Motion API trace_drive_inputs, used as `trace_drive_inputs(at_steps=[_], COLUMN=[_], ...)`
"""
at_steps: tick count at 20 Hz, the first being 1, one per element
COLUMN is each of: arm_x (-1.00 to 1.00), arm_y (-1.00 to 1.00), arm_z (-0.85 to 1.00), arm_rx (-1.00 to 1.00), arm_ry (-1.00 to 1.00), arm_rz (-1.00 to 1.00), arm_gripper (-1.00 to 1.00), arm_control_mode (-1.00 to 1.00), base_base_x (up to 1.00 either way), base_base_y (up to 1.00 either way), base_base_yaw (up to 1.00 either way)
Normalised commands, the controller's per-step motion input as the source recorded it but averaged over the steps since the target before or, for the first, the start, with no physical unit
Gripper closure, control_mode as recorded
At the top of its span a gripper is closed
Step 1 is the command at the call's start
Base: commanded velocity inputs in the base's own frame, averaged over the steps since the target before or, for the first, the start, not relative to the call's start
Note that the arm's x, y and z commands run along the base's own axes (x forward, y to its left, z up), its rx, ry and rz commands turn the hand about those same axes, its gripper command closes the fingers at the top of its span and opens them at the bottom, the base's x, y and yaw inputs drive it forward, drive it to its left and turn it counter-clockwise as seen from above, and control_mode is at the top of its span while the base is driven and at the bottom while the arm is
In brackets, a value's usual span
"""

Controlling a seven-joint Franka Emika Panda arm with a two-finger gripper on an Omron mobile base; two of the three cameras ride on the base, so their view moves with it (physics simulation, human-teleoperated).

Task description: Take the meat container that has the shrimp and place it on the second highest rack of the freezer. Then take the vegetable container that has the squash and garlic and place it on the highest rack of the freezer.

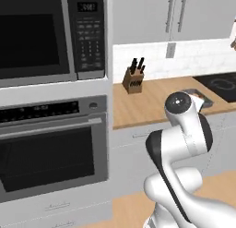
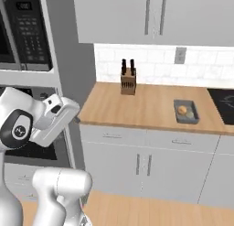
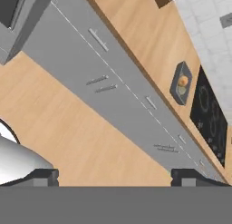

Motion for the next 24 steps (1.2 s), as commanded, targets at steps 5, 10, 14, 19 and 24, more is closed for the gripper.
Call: trace_drive_inputs(at_steps=[5, 10, 14, 19, 24], arm_x=[0.0, 0.0, 0.0, 0.0, 0.0], arm_y=[0.0, 0.0, 0.0, 0.0, 0.0], arm_z=[0.0, 0.0, 0.0, 0.0, 0.0], arm_rx=[0.0, 0.0, 0.0, 0.0, 0.0], arm_ry=[0.0, 0.0, 0.0, 0.0, 0.0], arm_rz=[0.0, 0.0, 0.0, 0.0, 0.0], arm_gripper=[-1.0, -1.0, -1.0, -1.0, -1.0], arm_control_mode=[1.0, 1.0, 1.0, 1.0, 1.0], base_base_x=[0.6, 0.7, 0.79, 0.37, 0.08], base_base_y=[-1.0, -0.83, -0.24, -0.28, -0.63], base_base_yaw=[-0.22, -0.03, 0.15, 0.29, 0.21])
